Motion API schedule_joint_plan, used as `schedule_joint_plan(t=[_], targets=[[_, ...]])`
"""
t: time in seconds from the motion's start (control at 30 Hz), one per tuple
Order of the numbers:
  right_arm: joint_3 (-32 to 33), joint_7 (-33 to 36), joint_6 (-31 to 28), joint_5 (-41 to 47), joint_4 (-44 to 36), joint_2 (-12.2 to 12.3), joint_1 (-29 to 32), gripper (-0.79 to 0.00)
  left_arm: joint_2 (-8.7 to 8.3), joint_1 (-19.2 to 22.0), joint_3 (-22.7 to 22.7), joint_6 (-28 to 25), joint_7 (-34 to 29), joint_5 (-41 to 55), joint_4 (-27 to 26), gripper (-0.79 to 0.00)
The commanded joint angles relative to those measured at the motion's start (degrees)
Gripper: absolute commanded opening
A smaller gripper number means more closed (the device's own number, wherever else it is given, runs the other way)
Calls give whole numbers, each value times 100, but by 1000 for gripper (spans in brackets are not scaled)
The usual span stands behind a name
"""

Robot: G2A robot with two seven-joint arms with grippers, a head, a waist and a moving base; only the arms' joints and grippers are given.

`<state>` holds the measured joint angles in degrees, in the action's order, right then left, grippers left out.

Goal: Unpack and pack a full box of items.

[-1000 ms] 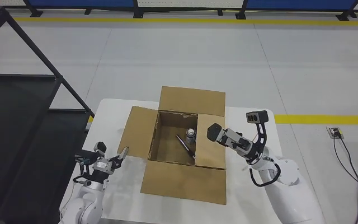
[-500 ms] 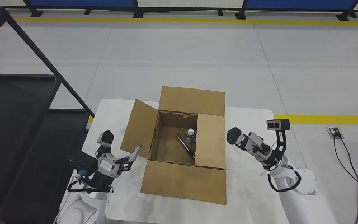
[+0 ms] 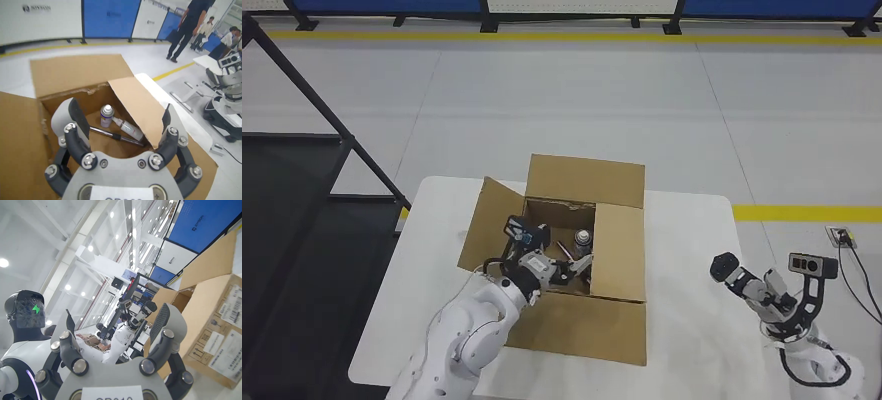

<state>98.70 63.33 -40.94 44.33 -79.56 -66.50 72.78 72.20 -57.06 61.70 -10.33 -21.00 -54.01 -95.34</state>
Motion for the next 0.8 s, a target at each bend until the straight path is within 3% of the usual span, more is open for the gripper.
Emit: schedule_joint_plan(t=[0.0, 0.27, 0.4, 0.77], targets=[[7, -7, -8, -13, 8, 0, 1, 0, 2, 18, -11, 12, -12, -4, 24, 0], [7, -7, -8, -13, 8, 0, 1, 0, 7, -38, -46, -55, -85, 146, 58, 0], [22, -240, 189, -67, -109, 11, -24, 0, 57, 47, -42, -87, -409, 1039, 221, 0], [342, 15, 336, 88, 211, 105, -158, 0, 342, 996, -571, -289, -1255, 3120, 1711, 0]])
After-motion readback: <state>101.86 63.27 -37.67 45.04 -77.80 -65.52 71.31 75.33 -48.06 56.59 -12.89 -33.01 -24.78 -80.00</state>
